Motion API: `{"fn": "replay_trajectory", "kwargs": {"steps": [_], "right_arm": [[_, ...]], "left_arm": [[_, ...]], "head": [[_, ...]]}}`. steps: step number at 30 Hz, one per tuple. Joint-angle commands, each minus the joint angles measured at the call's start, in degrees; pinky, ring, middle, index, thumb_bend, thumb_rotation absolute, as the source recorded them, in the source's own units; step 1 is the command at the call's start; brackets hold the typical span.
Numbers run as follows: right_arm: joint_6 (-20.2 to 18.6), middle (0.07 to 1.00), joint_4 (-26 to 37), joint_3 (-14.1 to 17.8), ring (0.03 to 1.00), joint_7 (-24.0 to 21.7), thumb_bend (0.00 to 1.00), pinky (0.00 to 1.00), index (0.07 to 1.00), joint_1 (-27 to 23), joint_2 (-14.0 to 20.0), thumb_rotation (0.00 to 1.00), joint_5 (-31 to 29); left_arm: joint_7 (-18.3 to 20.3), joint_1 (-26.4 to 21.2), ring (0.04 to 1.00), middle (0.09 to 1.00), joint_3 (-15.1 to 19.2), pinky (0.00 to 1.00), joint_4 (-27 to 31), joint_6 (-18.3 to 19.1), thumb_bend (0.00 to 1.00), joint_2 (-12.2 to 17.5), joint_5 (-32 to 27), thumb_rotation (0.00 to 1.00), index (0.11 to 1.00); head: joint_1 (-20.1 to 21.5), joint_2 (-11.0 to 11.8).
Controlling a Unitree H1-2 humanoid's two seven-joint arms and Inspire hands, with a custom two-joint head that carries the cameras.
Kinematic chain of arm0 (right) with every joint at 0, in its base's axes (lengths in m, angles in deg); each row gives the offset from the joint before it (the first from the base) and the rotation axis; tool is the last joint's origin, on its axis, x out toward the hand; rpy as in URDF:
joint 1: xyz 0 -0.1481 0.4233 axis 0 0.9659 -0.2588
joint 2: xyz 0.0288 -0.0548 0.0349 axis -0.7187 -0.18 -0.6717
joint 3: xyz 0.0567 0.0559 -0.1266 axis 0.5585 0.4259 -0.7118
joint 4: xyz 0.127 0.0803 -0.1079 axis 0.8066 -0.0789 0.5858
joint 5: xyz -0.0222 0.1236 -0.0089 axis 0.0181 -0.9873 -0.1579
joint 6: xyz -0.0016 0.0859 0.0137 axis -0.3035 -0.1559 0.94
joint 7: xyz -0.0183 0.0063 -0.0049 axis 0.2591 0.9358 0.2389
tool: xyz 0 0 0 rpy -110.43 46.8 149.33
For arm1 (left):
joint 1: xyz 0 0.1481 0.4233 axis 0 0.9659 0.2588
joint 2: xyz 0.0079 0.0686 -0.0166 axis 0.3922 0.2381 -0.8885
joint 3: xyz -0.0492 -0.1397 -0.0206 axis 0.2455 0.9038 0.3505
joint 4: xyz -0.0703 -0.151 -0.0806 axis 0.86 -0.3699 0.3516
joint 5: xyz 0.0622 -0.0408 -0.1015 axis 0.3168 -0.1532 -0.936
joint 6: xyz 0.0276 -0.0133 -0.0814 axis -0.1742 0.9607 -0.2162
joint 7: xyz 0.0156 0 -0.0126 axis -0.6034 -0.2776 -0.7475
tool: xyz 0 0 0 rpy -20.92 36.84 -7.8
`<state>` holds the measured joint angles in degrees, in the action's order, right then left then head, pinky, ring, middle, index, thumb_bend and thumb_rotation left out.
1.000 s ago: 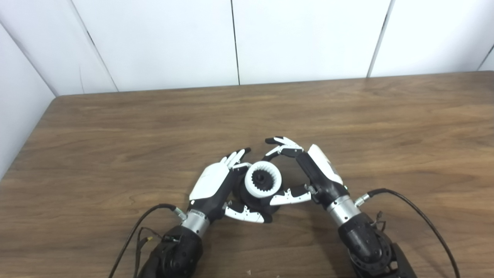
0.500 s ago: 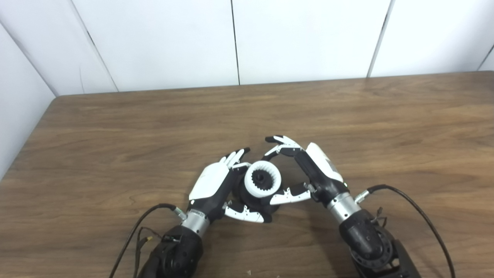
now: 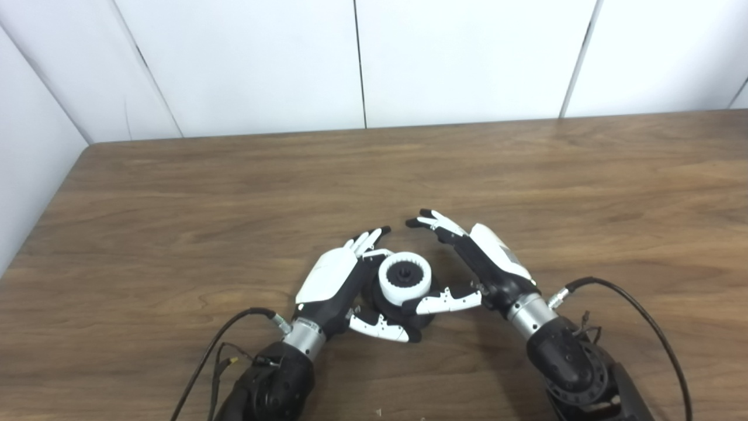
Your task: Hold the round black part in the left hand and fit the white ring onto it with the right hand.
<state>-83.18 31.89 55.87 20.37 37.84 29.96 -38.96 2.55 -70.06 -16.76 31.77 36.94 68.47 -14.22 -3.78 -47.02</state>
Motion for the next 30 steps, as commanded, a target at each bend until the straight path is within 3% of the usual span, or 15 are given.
{"fn": "replay_trajectory", "kwargs": {"steps": [1,11,17,24,30], "right_arm": [[0.73,0.967,2.15,0.28,0.972,0.34,0.91,0.87,0.883,-1.74,-0.34,0.40,-0.67],[-1.33,1.000,2.72,0.62,1.000,-2.85,0.98,0.90,0.980,-2.54,1.81,0.46,-1.94],[-4.87,1.000,5.03,1.18,1.000,-8.83,1.00,0.91,1.000,-4.32,6.03,0.49,-4.90],[-9.11,1.000,7.49,1.50,1.000,-14.35,1.00,0.90,1.000,-6.03,10.33,0.46,-7.99],[-10.66,1.000,8.40,2.41,1.000,-15.86,1.00,0.91,1.000,-5.93,12.52,0.43,-9.91]], "left_arm": [[0.12,-1.17,1.000,1.000,0.06,1.00,1.62,-0.08,1.00,0.09,-0.19,0.37,0.643],[-0.20,-1.03,1.000,1.000,0.40,1.00,1.44,-0.42,1.00,0.07,-0.30,0.36,0.637],[-1.17,-1.41,1.000,1.000,0.57,1.00,0.48,-1.70,1.00,0.22,-0.45,0.36,0.640],[-0.85,-1.79,1.000,1.000,0.97,1.00,0.32,-1.07,1.00,0.14,-0.46,0.36,0.645],[-0.79,-1.69,1.000,1.000,1.20,1.00,0.47,-1.15,1.00,0.37,-0.35,0.37,0.646]], "head": [[-0.05,0.00],[0.54,0.98],[0.36,0.84],[0.58,0.74],[0.89,0.78]]}}
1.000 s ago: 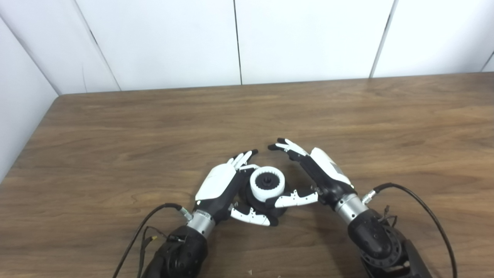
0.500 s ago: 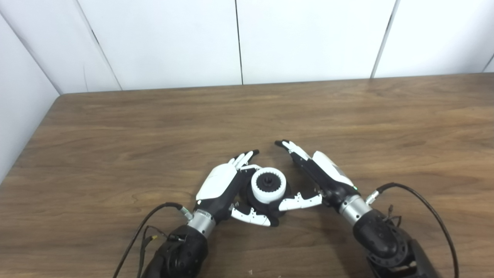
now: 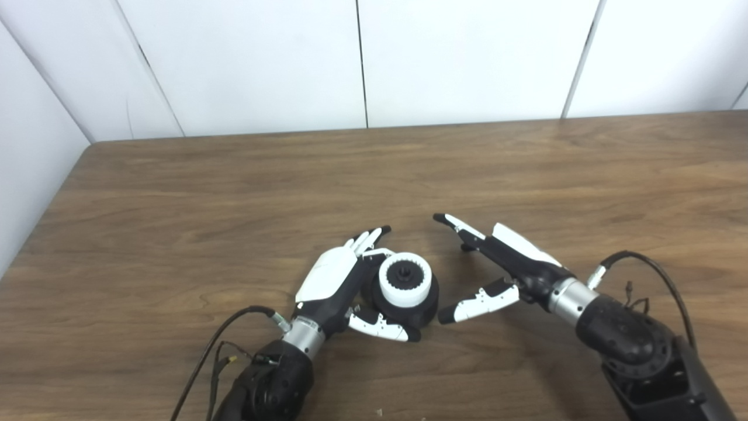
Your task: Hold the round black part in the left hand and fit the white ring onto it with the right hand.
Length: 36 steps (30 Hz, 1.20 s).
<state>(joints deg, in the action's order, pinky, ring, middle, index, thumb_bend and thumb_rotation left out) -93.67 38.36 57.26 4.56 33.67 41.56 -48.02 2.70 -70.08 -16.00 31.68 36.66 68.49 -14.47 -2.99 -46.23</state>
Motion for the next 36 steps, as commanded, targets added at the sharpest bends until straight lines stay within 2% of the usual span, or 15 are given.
{"fn": "replay_trajectory", "kwargs": {"steps": [1,6,11,13,15,18,22,36], "right_arm": [[-0.36,1.000,1.99,1.26,1.000,-0.04,1.00,0.90,1.000,-1.69,1.17,0.42,-1.08],[0.16,1.000,1.93,3.02,1.000,1.29,1.00,0.90,1.000,-0.72,1.99,0.40,-2.55],[1.70,1.000,1.33,4.70,1.000,3.50,1.00,0.89,1.000,0.50,1.34,0.38,-3.11],[4.54,1.000,0.60,5.83,1.000,6.42,1.00,0.85,1.000,1.70,-0.07,0.38,-3.85],[8.81,0.998,-0.46,7.18,0.988,10.46,1.00,0.85,0.957,3.47,-2.30,0.35,-4.95],[13.03,0.980,-1.79,8.22,0.979,13.99,0.96,0.91,0.917,5.10,-4.46,0.34,-5.87],[16.48,0.977,-3.26,8.57,0.997,16.85,0.93,1.00,0.912,6.54,-7.00,0.38,-6.73],[19.74,0.981,-4.88,8.77,0.996,20.44,0.95,1.00,0.929,9.33,-11.37,0.38,-9.66]], "left_arm": [[-1.20,-1.65,1.000,1.000,0.49,1.00,0.41,-1.23,1.00,0.43,-0.13,0.36,0.643],[-1.75,-1.57,1.000,1.000,0.74,1.00,-0.06,-2.21,1.00,0.67,-0.47,0.37,0.640],[-1.40,-1.53,1.000,1.000,1.16,1.00,-0.15,-2.40,1.00,0.90,-0.81,0.37,0.643],[-1.34,-1.55,1.000,1.000,1.32,1.00,-0.24,-2.59,1.00,1.07,-0.92,0.38,0.645],[-1.13,-1.57,1.000,1.000,1.47,1.00,-0.19,-2.57,1.00,1.19,-1.06,0.38,0.645],[-1.06,-1.60,1.000,1.000,1.58,1.00,-0.20,-2.66,1.00,1.31,-1.16,0.38,0.646],[-1.26,-1.56,1.000,1.000,1.86,1.00,-0.31,-3.04,1.00,1.76,-1.58,0.38,0.645],[-0.71,-1.12,1.000,1.000,2.61,1.00,0.35,-3.19,1.00,2.70,-2.82,0.34,0.652]], "head": [[0.29,0.02],[0.71,0.12],[1.75,0.44],[1.97,0.49],[2.19,0.52],[2.28,0.55],[3.36,0.79],[5.24,1.59]]}}
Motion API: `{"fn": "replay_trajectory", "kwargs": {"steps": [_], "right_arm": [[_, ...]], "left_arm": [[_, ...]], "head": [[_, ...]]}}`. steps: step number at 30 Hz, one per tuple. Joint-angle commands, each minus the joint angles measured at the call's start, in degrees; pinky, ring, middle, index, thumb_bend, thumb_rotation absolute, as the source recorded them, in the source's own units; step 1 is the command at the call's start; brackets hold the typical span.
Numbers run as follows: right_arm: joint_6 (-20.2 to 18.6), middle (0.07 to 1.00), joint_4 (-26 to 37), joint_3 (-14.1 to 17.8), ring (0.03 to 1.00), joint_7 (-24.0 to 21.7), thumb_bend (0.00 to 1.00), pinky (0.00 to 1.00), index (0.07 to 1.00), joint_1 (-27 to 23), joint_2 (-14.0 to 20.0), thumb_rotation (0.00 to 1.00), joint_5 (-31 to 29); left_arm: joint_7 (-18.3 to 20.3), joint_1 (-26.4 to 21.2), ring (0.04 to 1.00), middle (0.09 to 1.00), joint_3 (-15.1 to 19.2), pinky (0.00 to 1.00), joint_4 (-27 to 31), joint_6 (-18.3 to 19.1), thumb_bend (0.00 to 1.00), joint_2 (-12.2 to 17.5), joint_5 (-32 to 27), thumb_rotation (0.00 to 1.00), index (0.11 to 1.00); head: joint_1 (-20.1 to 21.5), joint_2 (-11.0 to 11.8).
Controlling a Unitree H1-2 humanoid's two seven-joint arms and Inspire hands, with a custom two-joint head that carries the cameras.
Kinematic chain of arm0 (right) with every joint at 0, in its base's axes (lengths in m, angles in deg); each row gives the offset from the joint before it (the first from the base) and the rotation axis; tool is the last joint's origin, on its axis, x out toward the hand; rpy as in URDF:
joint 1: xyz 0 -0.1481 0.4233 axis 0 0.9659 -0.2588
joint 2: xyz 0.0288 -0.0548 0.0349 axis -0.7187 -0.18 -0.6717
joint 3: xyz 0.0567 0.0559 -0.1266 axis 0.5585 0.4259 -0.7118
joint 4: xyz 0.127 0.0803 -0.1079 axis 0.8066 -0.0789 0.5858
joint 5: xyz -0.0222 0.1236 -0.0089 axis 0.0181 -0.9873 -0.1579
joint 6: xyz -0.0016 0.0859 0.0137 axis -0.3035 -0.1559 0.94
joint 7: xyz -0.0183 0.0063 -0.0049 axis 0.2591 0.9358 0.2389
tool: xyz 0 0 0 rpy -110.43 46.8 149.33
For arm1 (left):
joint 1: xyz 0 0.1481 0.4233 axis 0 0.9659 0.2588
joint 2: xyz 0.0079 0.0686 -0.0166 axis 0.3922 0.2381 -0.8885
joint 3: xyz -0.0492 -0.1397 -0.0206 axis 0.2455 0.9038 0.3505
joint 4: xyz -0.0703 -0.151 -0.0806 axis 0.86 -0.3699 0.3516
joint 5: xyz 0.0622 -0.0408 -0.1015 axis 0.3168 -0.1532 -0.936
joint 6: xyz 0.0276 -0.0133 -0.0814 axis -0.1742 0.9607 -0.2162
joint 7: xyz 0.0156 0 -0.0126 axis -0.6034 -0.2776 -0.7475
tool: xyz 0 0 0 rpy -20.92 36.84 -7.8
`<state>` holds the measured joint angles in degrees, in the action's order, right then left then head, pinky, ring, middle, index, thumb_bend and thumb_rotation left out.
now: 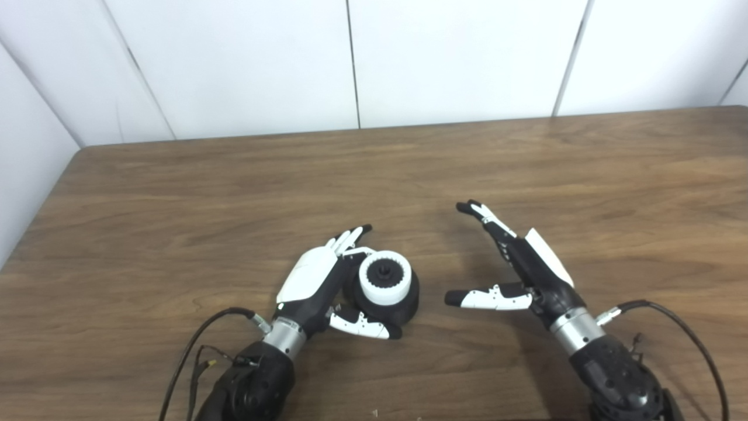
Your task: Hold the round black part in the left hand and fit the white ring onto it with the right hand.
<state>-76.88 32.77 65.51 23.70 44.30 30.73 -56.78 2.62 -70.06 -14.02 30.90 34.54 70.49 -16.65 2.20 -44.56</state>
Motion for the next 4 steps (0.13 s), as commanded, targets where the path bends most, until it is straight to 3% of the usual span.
{"fn": "replay_trajectory", "kwargs": {"steps": [1,4], "right_arm": [[3.06,0.980,0.66,0.52,0.994,1.59,0.95,1.00,0.930,-1.14,-0.83,0.38,-1.02],[3.52,0.982,0.47,0.33,0.987,2.17,0.96,1.00,0.938,-0.61,-1.55,0.38,-1.45]], "left_arm": [[-0.61,-1.16,1.000,1.000,0.68,1.00,1.08,-1.15,1.00,0.77,-0.78,0.34,0.654],[-0.63,-1.19,1.000,1.000,0.80,1.00,0.93,-1.34,1.00,0.97,-1.08,0.34,0.658]], "head": [[0.04,0.04],[-0.11,0.31]]}}
